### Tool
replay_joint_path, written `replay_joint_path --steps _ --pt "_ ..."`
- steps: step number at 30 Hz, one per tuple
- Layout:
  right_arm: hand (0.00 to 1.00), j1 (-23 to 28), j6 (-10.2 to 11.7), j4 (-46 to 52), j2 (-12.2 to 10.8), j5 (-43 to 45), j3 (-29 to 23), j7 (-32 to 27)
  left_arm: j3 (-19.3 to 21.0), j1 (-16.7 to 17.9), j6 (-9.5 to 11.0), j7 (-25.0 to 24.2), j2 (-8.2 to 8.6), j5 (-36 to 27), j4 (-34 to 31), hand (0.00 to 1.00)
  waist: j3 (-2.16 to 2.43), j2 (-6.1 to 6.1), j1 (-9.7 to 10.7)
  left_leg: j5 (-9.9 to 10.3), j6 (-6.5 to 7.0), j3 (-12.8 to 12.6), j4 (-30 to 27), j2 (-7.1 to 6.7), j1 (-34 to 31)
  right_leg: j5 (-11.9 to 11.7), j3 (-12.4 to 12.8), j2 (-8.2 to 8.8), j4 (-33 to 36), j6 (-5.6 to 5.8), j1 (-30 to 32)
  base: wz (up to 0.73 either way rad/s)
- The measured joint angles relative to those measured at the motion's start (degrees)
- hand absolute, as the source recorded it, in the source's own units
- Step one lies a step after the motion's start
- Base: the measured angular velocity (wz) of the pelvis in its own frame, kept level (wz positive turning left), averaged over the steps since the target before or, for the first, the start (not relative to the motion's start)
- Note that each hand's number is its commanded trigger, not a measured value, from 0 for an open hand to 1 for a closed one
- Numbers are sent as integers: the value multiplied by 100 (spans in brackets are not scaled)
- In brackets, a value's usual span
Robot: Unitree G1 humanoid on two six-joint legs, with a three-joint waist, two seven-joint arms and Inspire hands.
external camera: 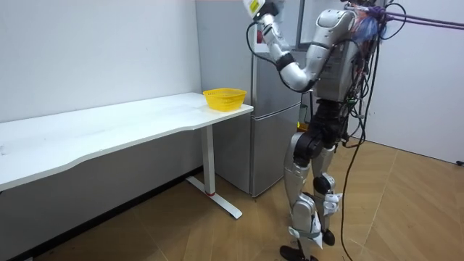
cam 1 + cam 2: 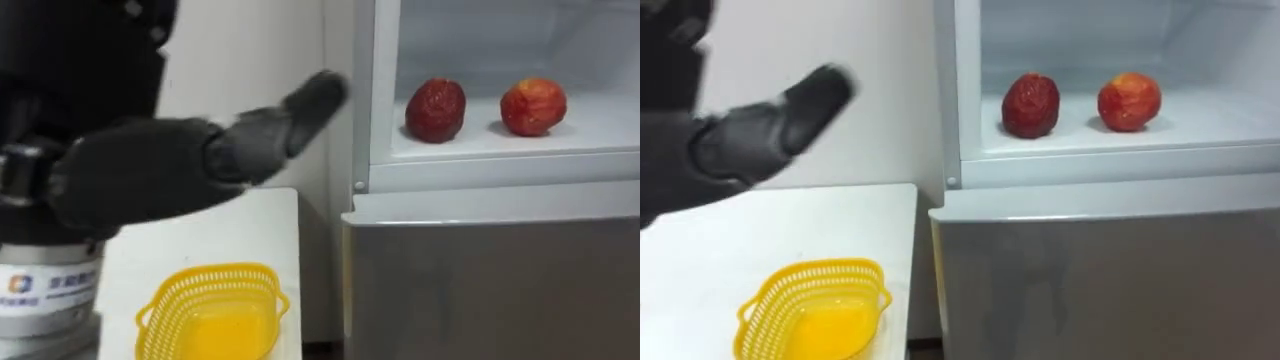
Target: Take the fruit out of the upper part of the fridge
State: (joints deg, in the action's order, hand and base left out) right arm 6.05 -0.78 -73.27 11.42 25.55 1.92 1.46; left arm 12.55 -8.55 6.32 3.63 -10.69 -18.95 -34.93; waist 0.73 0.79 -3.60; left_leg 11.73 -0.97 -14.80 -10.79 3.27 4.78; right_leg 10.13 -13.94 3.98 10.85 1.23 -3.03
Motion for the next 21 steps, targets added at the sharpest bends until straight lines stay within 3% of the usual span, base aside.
replay_joint_path --steps 4,6,9,12,16,18,21 --pt "0 92 -2 50 -4 69 -215 -67 644 664 -5 532 -43 233 560 0 -20 23 -131 -1 -1 101 -4 -1 7 0 -97 0 -17 -3 -65 12" --pt "0 95 -4 58 -8 136 -380 -86 1076 1072 -7 973 -42 224 900 0 -52 80 -169 0 -1 141 -10 -8 0 1 -158 4 -24 -1 -97 15" --pt "0 164 -61 179 -8 137 -441 -109 1649 1394 -5 1535 -41 -205 1293 0 -102 88 -189 2 -3 232 15 -13 -40 7 -182 -4 -21 -2 -74 8" --pt "0 286 -140 284 -7 171 -509 -156 2016 1679 24 2047 -27 -395 2011 0 -68 116 -317 2 -3 238 61 -19 -19 18 -172 -9 2 0 -74 0" --pt "0 337 -253 455 -11 256 -561 -155 2095 2051 27 2532 105 -618 3060 0 -43 128 -401 1 -4 240 90 -39 -10 25 -166 2 -2 11 -70 0" --pt "0 273 -292 449 -22 253 -531 -126 1856 2082 21 2731 136 -643 4101 0 -44 131 -423 1 -2 328 97 -58 -10 31 -176 11 -4 21 -68 4" --pt "0 189 -298 490 -40 329 -535 -125 1510 2203 -3 2866 155 -834 5080 0 -42 94 -413 2 -2 335 113 -60 -10 33 -186 12 -12 24 -75 0"
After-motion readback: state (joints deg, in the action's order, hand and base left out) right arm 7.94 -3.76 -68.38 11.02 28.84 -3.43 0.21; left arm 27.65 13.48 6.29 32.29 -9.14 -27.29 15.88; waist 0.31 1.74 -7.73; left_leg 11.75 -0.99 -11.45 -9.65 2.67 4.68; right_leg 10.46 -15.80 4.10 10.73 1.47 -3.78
